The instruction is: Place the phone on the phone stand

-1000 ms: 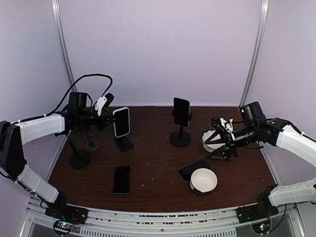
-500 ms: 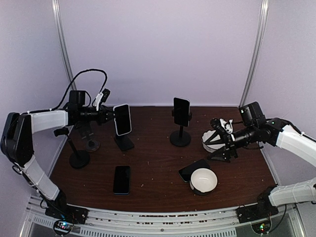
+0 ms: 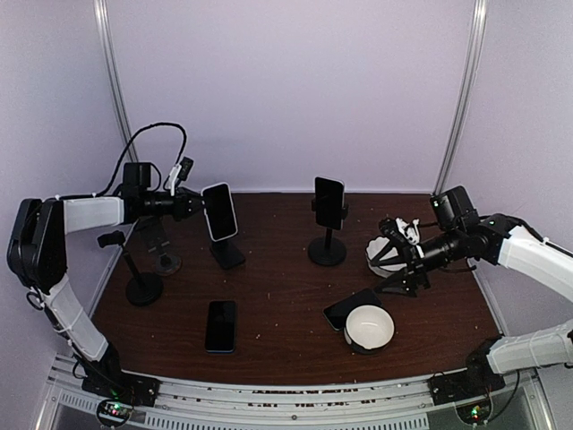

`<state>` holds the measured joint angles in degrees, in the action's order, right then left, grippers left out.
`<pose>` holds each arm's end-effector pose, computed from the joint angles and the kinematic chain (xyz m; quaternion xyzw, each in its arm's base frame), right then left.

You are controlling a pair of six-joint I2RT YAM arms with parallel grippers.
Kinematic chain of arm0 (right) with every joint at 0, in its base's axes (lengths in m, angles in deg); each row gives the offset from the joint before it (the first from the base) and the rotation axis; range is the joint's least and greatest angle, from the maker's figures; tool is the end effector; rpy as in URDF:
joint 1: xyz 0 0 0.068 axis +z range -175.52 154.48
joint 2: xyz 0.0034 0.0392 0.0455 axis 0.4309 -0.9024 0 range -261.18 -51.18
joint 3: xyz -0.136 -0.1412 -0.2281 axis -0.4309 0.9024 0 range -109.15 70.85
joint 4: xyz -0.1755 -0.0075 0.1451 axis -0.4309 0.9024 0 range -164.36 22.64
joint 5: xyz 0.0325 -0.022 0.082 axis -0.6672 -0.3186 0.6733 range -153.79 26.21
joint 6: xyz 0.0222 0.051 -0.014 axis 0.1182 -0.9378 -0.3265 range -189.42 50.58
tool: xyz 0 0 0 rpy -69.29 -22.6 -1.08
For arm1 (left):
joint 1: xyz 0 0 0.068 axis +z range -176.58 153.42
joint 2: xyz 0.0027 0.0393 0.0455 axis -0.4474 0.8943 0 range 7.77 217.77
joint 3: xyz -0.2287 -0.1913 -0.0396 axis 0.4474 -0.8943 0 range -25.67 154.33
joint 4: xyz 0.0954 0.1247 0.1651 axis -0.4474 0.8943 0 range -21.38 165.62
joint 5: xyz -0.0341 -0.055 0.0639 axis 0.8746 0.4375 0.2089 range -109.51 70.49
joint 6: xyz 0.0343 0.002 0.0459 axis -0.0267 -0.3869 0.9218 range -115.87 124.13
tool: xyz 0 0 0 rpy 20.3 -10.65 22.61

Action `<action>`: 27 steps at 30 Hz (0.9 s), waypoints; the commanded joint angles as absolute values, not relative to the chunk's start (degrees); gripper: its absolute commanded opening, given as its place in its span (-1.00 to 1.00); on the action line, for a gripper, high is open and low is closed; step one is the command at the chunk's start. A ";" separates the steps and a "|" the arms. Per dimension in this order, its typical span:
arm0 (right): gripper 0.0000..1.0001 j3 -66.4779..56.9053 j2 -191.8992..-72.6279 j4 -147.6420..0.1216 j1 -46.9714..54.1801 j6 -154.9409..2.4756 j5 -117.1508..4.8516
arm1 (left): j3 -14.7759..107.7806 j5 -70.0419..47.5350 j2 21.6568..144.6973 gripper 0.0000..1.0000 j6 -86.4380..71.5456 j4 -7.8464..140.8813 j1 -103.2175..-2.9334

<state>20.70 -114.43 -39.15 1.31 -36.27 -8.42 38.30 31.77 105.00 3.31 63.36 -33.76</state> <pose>0.1363 0.1065 0.3137 -0.5569 0.6341 0.4162 0.3386 0.3454 -0.0754 0.2931 0.2654 0.7592 -0.4025 0.4373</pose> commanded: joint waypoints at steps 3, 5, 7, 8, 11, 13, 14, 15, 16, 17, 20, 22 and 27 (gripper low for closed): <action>0.55 19.96 -114.90 -38.48 2.00 -35.49 -8.22 | 37.06 27.81 105.98 -0.56 2.79 65.18 -34.46; 0.55 19.96 -114.98 -38.46 2.07 -35.49 -8.24 | 36.40 26.36 105.00 -0.46 3.13 64.72 -34.79; 0.55 19.87 -115.12 -38.33 2.17 -35.36 -8.24 | 36.53 25.97 104.44 -0.37 3.08 64.95 -34.96; 0.55 19.86 -115.23 -38.32 2.24 -35.38 -8.32 | 36.52 25.68 104.27 -0.34 3.12 65.15 -35.10; 0.55 19.62 -115.42 -38.08 2.40 -35.15 -8.43 | 36.12 24.59 103.53 -0.22 3.61 65.37 -35.65; 0.55 19.59 -115.51 -37.99 2.51 -35.03 -8.54 | 35.93 24.03 103.16 -0.18 3.91 65.49 -35.93; 0.55 19.54 -115.50 -37.94 2.59 -35.05 -8.55 | 35.94 23.81 102.93 -0.16 4.06 65.71 -36.02; 0.55 19.54 -115.48 -37.89 2.64 -34.98 -8.59 | 35.88 23.52 102.77 -0.15 4.12 65.85 -36.06; 0.55 19.53 -115.44 -37.88 2.68 -34.92 -8.63 | 35.94 23.28 102.64 -0.13 4.25 66.02 -36.02; 0.55 19.54 -115.43 -37.80 2.69 -34.94 -8.68 | 35.94 23.02 102.51 -0.11 4.30 66.24 -36.10; 0.55 19.54 -115.39 -37.79 2.77 -34.99 -8.69 | 35.82 22.20 101.60 0.10 4.69 67.07 -36.16; 0.55 19.40 -115.44 -37.66 2.91 -34.96 -8.52 | 35.32 21.39 100.59 0.12 4.83 67.28 -36.24; 0.55 19.17 -116.03 -37.51 3.59 -34.87 -8.25 | 33.30 19.55 97.18 0.93 4.27 66.08 -36.24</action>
<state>20.68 -115.43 -37.97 2.71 -35.31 -8.48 34.52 21.81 101.07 4.12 67.41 -35.96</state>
